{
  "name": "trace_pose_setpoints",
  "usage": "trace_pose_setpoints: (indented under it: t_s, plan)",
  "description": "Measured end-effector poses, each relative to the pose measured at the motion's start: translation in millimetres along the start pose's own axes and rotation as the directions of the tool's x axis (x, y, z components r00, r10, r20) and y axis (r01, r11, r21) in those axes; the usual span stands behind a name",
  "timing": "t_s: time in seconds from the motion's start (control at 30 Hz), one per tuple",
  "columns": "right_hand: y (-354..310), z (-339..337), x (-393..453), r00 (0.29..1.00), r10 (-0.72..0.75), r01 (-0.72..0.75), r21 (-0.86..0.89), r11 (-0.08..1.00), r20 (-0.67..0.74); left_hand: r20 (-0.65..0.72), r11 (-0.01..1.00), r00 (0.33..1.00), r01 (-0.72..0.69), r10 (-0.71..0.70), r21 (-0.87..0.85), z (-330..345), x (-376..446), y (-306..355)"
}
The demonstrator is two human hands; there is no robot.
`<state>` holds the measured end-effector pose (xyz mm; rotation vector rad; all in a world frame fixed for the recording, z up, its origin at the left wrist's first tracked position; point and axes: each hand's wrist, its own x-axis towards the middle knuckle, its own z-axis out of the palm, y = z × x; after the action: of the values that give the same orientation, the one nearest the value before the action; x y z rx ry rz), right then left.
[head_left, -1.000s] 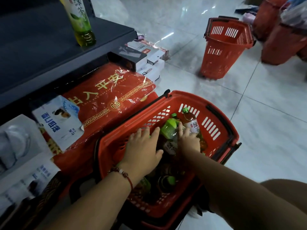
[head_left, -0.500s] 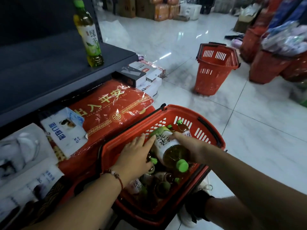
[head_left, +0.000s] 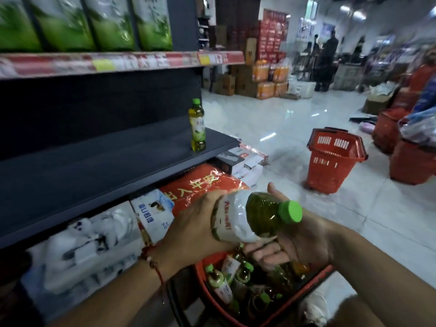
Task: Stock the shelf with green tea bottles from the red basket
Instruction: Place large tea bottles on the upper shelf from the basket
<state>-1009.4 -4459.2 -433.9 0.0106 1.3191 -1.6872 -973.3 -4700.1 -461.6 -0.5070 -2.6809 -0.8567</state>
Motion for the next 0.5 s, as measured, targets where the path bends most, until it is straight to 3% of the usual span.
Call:
trace_pose_setpoints:
  t_s: [0.1,0.23,0.43,0.5]
  plan:
    - [-25,47,-10,0.975,-0.217,0.211,-0.117,0.971,-0.041,-0.094,1.0,0.996,0.01,-0.007,0.029,-59,-4,21]
    - [-56,115,-33,0.821,-0.568,0.556,-0.149,0.818,-0.054,-0.17,0.995,0.981,0.097,-0.097,-0.012,-125,-22,48]
    - [-69,190,-40,0.684,-0.702,0.719,-0.344,0.604,0.198,-0.377,0.938,0.891,0.132,-0.254,-0.319,-193,-51,76]
    - [-64,214,-37,0.642,-0.721,0.734,-0.483,0.478,0.261,-0.428,0.908,0.844,0.15,-0.323,-0.39,-213,-60,78]
